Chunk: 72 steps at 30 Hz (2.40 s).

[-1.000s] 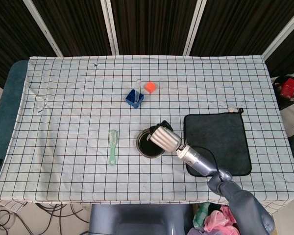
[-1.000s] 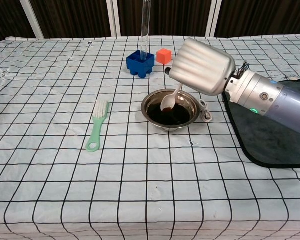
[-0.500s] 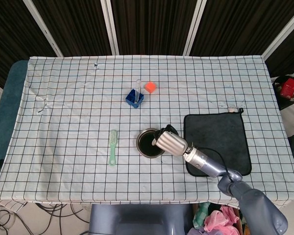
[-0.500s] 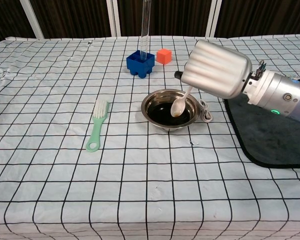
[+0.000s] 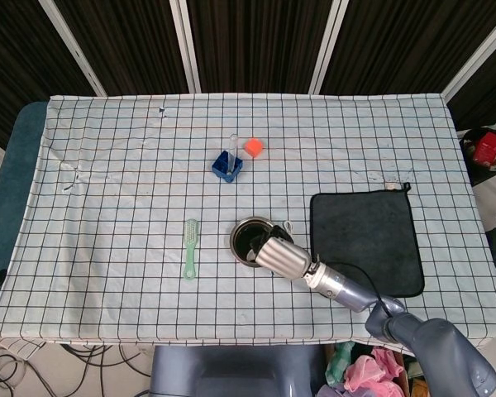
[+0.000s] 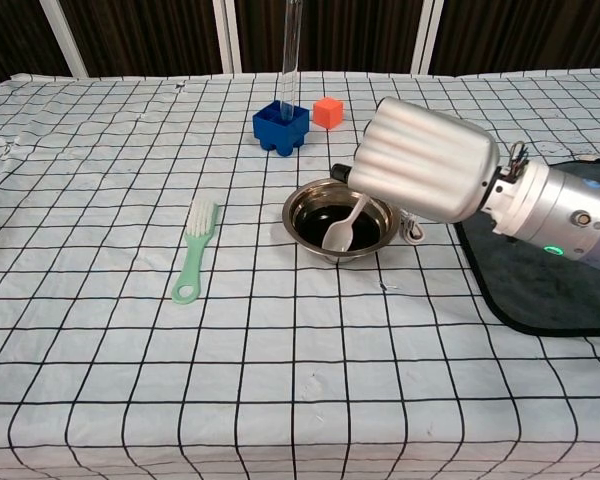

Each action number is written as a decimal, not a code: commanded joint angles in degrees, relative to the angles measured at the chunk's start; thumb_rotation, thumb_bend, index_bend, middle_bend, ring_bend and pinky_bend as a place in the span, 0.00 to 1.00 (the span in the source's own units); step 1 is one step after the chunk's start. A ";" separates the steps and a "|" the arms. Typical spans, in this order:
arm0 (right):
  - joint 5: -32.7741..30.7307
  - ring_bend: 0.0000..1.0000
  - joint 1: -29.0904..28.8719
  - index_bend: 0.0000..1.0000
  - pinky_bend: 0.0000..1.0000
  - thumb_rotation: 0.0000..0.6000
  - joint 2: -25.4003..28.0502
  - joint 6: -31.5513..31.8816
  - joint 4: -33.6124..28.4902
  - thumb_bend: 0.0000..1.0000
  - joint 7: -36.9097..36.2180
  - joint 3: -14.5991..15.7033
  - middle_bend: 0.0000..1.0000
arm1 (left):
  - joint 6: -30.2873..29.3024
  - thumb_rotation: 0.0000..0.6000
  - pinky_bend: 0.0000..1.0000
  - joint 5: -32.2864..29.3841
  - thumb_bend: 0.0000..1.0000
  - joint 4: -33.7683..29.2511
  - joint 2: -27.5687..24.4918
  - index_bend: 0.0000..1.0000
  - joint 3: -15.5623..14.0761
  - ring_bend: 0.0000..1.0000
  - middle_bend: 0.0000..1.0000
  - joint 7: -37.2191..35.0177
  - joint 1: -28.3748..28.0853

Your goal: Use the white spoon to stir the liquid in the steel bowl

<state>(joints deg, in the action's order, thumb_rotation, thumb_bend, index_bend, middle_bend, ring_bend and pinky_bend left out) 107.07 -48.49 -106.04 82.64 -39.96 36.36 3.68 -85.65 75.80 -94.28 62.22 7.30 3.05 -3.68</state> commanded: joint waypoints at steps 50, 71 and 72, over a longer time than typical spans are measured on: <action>1.01 1.00 0.72 0.77 1.00 1.00 -2.19 2.38 12.14 0.42 -4.30 4.08 0.84 | -0.33 1.00 0.00 -0.10 0.24 -0.19 -0.21 0.10 0.10 0.00 0.03 -0.15 0.25; -2.49 1.00 -1.51 0.77 1.00 1.00 -8.32 -2.26 14.12 0.42 -4.17 -0.87 0.84 | -0.17 1.00 0.00 -0.07 0.24 -0.09 -0.52 0.10 0.14 0.00 0.03 -0.92 0.29; -2.91 1.00 -1.63 0.77 1.00 1.00 -8.67 -2.70 14.95 0.42 -4.35 -1.23 0.84 | -0.11 1.00 0.00 -0.10 0.24 -0.08 -0.55 0.10 0.14 0.00 0.03 -0.97 0.29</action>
<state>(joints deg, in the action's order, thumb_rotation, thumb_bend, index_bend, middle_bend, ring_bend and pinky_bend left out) 105.06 -49.69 -113.74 80.89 -26.51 32.53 3.30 -85.78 75.71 -94.37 61.68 7.45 2.09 -3.39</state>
